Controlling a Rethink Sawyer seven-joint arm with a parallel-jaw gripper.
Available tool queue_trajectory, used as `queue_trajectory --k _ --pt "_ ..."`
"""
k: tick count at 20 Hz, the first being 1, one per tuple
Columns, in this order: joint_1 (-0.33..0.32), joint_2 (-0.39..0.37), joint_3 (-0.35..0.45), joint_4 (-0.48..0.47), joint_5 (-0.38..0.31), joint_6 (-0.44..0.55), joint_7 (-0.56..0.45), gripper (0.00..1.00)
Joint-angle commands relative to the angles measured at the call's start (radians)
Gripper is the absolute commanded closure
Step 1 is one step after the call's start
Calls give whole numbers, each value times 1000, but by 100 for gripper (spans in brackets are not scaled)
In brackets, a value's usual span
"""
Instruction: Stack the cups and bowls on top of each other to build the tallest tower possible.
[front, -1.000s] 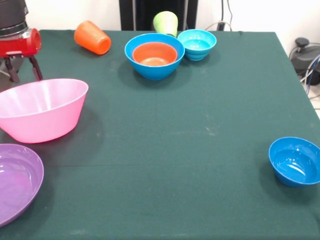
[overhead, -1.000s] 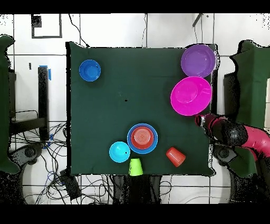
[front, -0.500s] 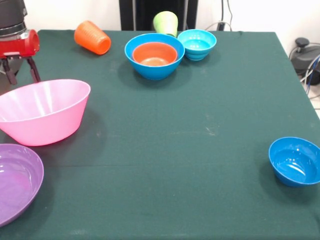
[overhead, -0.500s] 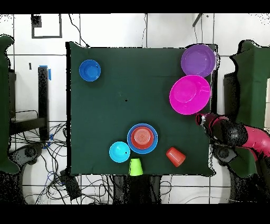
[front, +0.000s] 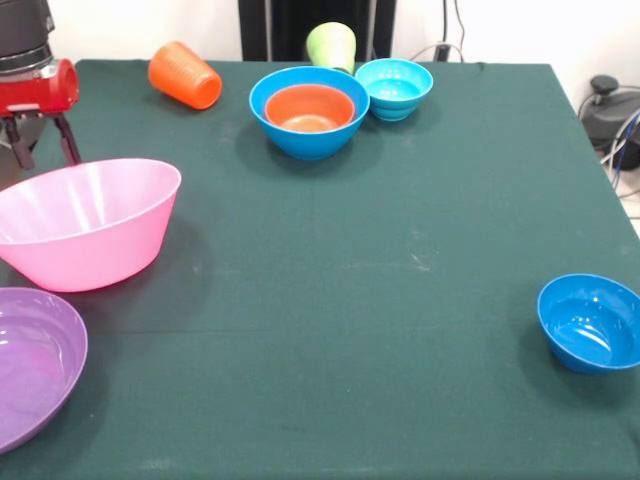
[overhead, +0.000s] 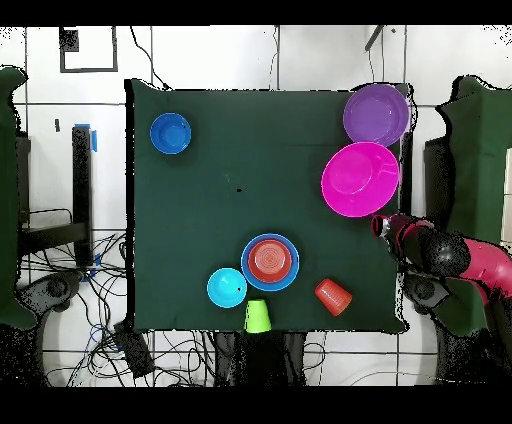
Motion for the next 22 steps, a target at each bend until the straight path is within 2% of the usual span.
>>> queue_trajectory --k 1,4,7,9,16,19,22 --pt "21 28 -3 35 -88 -27 -249 0" --pt "7 21 0 43 -83 -18 -262 0" --pt "21 26 -2 23 -81 -1 -267 0" --pt "55 39 0 -23 -79 29 -281 0" --pt "171 156 23 -286 -57 181 -433 0" --pt "182 175 25 -320 -49 200 -459 0" --pt "181 175 23 -316 -47 189 -464 0"
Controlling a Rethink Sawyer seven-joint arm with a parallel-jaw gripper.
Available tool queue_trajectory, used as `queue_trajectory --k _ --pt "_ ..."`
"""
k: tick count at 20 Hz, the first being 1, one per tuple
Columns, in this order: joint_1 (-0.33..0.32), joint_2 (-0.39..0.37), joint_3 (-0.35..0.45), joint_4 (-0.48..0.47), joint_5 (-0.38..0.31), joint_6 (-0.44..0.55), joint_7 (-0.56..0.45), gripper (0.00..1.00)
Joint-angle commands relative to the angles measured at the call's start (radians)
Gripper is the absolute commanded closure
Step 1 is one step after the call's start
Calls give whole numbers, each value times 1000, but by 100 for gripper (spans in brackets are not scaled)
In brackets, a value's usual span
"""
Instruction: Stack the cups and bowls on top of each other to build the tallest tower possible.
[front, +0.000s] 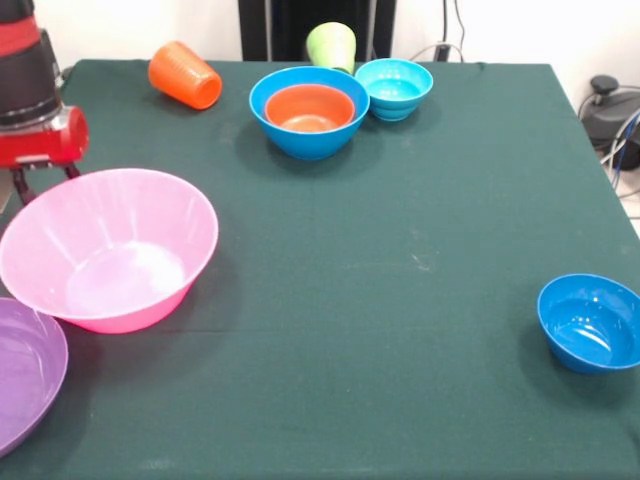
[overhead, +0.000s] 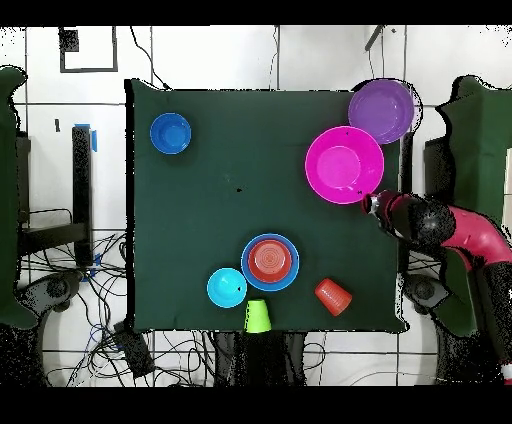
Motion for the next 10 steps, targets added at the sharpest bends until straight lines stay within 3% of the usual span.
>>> queue_trajectory --k 1,10 --pt "70 72 18 -137 -45 101 -403 0" --pt "75 79 11 -146 -25 112 -431 0"
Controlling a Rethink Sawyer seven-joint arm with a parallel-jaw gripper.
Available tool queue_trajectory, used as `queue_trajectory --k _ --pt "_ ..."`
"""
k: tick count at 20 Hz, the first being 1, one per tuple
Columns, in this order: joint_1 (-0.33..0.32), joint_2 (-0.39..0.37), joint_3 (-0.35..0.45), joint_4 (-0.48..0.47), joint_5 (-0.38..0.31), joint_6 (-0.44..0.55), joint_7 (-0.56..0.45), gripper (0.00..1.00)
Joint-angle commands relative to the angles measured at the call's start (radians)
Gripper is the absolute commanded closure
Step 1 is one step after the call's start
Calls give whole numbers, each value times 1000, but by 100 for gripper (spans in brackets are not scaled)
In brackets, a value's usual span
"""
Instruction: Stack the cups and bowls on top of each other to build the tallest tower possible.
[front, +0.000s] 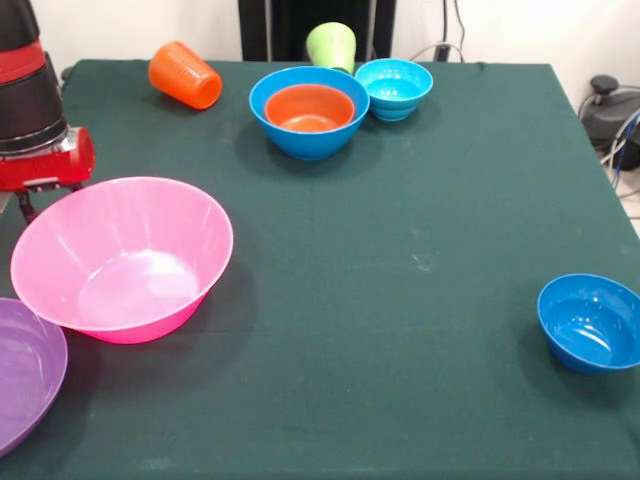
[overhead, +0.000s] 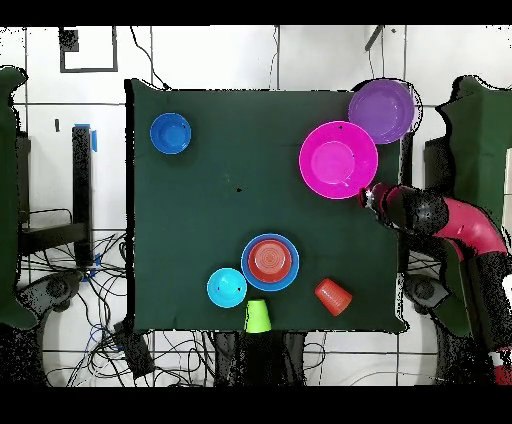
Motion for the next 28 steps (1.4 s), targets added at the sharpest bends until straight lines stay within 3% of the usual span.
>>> queue_trajectory --k 1,5,13,20,28 --pt "54 39 6 -95 -23 99 -350 0" --pt "59 39 2 -96 -23 93 -346 0" --pt "77 10 -42 14 -73 -50 -179 0" --pt "80 12 -60 29 -83 -86 -161 0" --pt "150 8 -139 81 -124 -232 21 0"
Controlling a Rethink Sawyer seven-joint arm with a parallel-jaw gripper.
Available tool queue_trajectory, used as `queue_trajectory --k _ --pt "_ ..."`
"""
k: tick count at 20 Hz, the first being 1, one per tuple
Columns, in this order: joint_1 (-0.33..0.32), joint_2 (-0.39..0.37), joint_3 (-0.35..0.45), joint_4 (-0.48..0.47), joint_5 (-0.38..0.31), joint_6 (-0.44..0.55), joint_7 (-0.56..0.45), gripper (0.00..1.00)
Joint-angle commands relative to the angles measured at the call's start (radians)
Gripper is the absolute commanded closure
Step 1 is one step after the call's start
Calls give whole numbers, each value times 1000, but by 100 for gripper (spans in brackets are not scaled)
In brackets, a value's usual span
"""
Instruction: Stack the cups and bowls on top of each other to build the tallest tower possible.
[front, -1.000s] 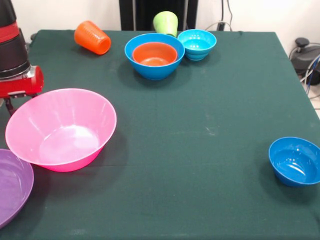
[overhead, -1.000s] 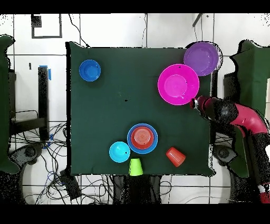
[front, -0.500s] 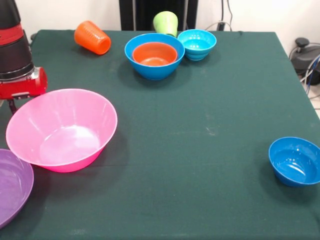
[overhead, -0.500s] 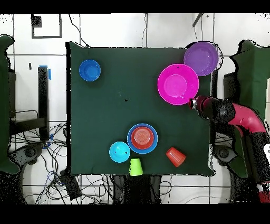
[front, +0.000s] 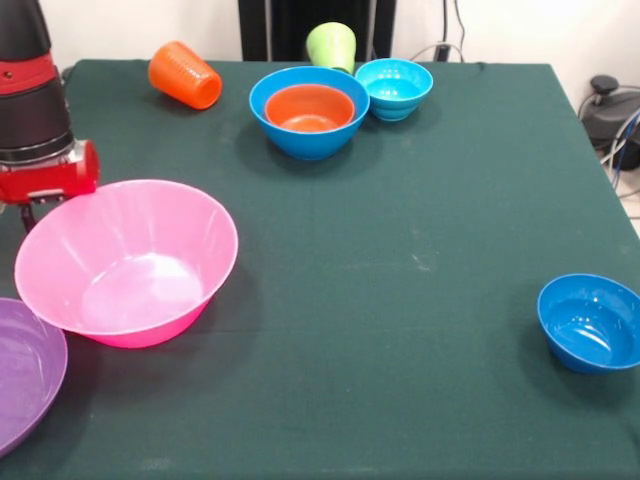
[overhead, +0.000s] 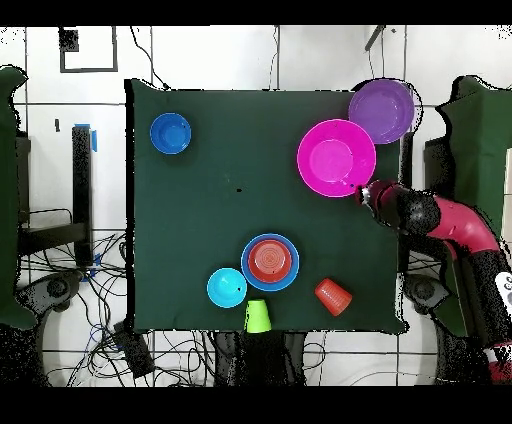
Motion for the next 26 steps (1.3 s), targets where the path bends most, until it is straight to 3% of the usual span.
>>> queue_trajectory --k 1,14,26 --pt "126 1 -110 84 -122 -139 46 0" --pt "160 17 -155 53 -59 -168 -11 0" --pt "171 14 -166 48 -57 -180 -15 0"
